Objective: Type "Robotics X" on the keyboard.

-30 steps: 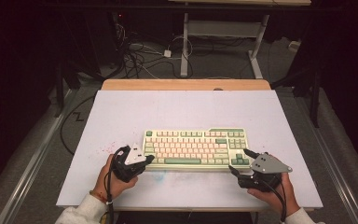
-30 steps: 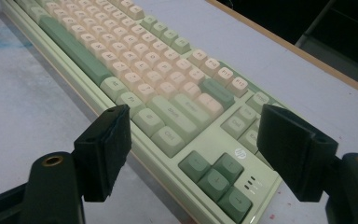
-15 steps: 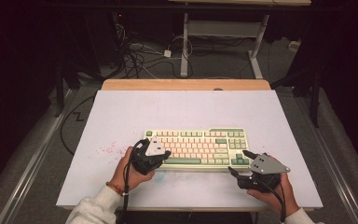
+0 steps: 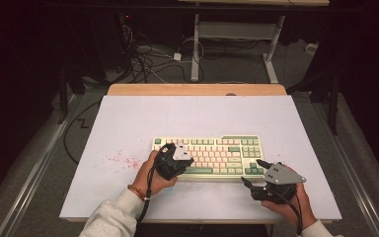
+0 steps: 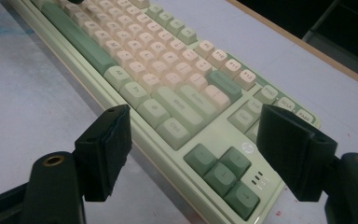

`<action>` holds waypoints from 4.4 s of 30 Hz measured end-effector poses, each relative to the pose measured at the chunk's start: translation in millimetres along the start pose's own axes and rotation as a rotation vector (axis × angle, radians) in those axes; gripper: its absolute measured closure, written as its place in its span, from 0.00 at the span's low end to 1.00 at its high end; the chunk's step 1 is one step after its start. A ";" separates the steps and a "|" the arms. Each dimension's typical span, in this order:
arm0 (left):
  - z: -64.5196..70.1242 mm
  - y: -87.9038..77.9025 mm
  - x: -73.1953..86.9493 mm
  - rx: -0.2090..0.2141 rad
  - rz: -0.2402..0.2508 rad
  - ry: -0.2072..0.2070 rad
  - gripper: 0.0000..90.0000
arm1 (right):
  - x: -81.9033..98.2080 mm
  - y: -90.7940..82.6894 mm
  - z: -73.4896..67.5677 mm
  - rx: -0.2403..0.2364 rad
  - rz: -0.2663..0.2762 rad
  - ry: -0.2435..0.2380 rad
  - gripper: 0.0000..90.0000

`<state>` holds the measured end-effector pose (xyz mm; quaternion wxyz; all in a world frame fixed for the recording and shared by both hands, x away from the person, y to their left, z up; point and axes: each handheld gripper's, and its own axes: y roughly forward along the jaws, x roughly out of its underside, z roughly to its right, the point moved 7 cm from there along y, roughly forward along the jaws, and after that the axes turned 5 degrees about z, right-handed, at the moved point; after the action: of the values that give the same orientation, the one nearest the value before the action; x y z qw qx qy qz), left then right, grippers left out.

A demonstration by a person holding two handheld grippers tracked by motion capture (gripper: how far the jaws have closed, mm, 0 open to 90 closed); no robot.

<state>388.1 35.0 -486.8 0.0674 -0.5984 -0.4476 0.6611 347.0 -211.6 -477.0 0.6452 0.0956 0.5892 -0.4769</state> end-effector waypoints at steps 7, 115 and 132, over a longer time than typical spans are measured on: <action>1.7 9.4 -2.8 0.001 -0.024 0.010 0.96 | 0.5 0.2 0.1 -0.001 -0.002 -0.002 0.30; -9.2 -71.7 100.7 -0.222 0.070 0.002 0.20 | -47.8 89.4 -12.1 -0.167 -0.118 0.023 1.00; -7.1 -68.0 103.1 -0.213 0.042 0.020 0.20 | -50.6 127.9 -18.1 -0.169 -0.199 -0.007 1.00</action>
<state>335.5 143.2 -515.6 -0.0061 -0.6178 -0.5022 0.6050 435.5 -106.5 -495.2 0.6023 -0.0196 0.6317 -0.4877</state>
